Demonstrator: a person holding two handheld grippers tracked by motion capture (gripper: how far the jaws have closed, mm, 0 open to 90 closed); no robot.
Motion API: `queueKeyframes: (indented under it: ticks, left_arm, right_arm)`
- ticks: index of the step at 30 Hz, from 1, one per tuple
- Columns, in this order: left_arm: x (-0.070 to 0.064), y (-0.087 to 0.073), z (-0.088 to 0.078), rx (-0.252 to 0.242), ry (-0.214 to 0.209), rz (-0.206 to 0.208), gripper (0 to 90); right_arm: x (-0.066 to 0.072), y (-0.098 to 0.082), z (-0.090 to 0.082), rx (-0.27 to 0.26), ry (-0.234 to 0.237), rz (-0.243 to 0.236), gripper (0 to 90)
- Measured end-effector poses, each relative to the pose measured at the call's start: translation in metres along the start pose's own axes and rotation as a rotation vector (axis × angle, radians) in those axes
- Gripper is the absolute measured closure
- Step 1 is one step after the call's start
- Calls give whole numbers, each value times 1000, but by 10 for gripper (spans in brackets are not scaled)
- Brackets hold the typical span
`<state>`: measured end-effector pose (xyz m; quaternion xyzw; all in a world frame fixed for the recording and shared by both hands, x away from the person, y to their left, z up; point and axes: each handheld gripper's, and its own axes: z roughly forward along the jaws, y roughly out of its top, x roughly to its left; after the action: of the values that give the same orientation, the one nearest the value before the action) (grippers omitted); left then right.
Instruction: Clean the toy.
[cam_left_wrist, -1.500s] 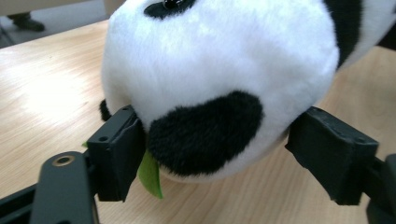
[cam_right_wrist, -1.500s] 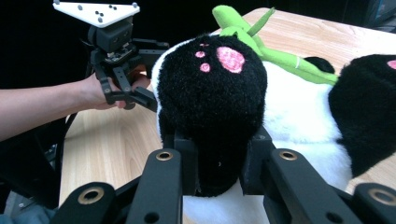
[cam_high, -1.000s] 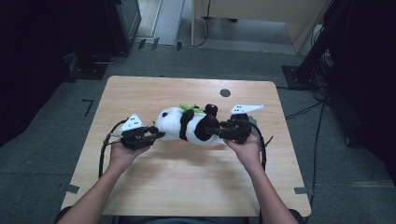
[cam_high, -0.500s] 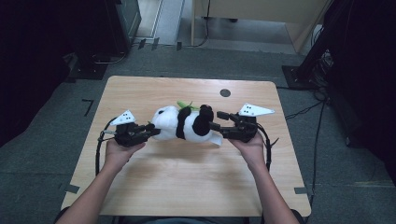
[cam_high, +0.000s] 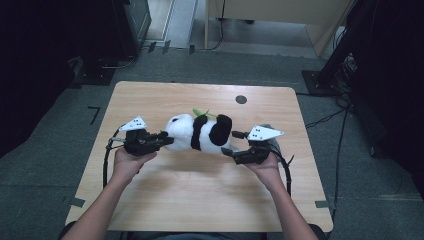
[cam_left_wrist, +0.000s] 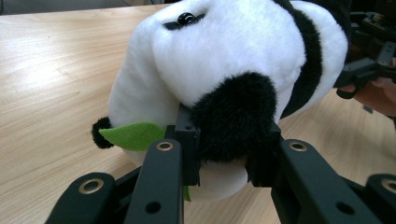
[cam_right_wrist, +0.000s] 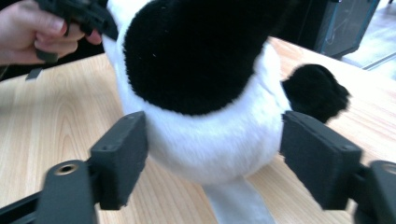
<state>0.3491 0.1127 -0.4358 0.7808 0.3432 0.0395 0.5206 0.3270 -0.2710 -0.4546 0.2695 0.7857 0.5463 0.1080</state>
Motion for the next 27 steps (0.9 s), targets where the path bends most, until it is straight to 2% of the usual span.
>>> queueKeyframes:
  ticks: [1, 2, 5, 6, 8, 9, 11, 12, 13, 14, 16, 17, 19, 20, 21, 22, 23, 24, 25, 26, 27]
  left_arm:
    - [-1, 0, 1, 3, 1, 3, 715]
    - [-1, 0, 1, 4, -5, 5, 715]
    - [-4, -1, 4, 9, -12, 12, 715]
    - [-6, -1, 5, 8, -19, 7, 715]
    - [-8, -2, 7, 9, -24, 16, 715]
    - [-10, -2, 9, 15, -28, 17, 715]
    - [-11, -3, 10, 10, -30, 12, 715]
    - [-11, -4, 10, 4, -27, 9, 712]
    - [-11, -4, 10, 4, -27, 9, 711]
    - [-11, -4, 11, 1, -28, 6, 706]
    - [-12, -4, 11, -6, -17, 19, 688]
    - [-12, -4, 11, -6, -17, 19, 679]
    - [-13, -4, 11, -7, -11, 25, 659]
    - [-14, -4, 12, -5, -5, 36, 646]
    - [-15, -5, 11, -5, 15, 73, 602]
    - [-15, -5, 11, -5, 15, 73, 565]
    - [-14, -5, 11, -18, 12, 74, 565]
    - [-10, -5, 9, -55, -4, 48, 487]
    - [-10, -5, 9, -55, -4, 48, 469]
    - [-9, -5, 7, -69, 3, 61, 452]
    - [-10, -5, 5, -83, 18, 87, 452]
  right_arm:
    - [1, -1, 2, 15, 24, 5, 229]
    - [3, -2, 5, 28, 19, -6, 209]
    - [11, -4, 12, 28, -50, -58, 140]
    - [13, -4, 16, 33, -80, -53, 131]
    - [14, -4, 18, 34, -96, -45, 125]
    - [14, -4, 21, 37, -127, -37, 127]
    - [14, -3, 22, 36, -139, -39, 137]
    - [13, -2, 21, 37, -159, -41, 218]
    - [13, -2, 21, 37, -159, -41, 218]
    - [13, 0, 18, 34, -160, -38, 321]
    - [14, 3, 16, 33, -154, -32, 389]
    - [14, 3, 16, 33, -154, -32, 389]
    - [14, 6, 14, 47, -150, -14, 481]
    - [14, 7, 14, 53, -151, -10, 517]
    - [13, 9, 13, 66, -145, -2, 556]
    - [12, 10, 12, 65, -139, 11, 556]
    - [12, 10, 12, 65, -139, 11, 556]
    - [8, 12, 7, 45, -127, 67, 563]
    - [8, 12, 7, 45, -127, 67, 563]
    - [5, 15, 3, 38, -121, 99, 577]
    - [5, 15, 3, 38, -121, 99, 577]
